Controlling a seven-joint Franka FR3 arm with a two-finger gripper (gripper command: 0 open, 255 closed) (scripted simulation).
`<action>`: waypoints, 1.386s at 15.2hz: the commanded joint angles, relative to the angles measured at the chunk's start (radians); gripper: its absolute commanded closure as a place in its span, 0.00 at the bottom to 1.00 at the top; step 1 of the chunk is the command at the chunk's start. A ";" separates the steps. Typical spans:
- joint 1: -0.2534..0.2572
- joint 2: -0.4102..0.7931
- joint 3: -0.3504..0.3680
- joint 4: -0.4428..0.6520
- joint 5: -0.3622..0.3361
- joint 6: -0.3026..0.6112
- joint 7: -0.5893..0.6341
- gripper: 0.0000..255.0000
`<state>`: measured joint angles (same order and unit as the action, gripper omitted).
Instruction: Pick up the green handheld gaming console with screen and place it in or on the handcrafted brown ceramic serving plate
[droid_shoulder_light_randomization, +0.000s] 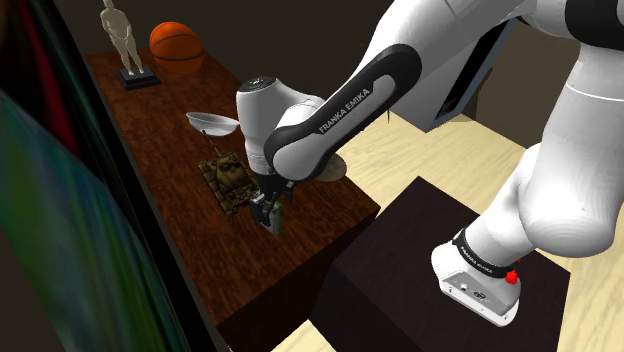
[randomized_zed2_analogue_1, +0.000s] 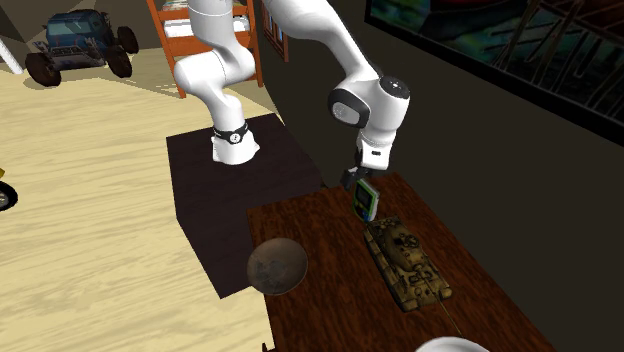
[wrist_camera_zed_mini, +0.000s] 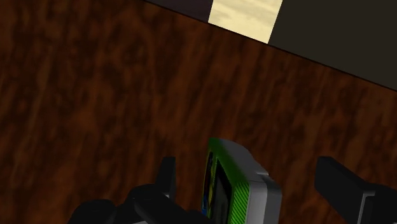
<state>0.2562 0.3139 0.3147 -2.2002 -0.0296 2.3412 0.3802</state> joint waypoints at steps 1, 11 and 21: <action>0.000 0.000 0.000 0.000 0.000 0.000 0.000 0.00; 0.000 0.001 0.000 0.000 0.000 0.001 0.000 1.00; -0.012 -0.094 0.015 0.016 0.036 -0.106 -0.019 1.00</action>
<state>0.2443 0.2274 0.3281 -2.1890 0.0035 2.2472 0.3619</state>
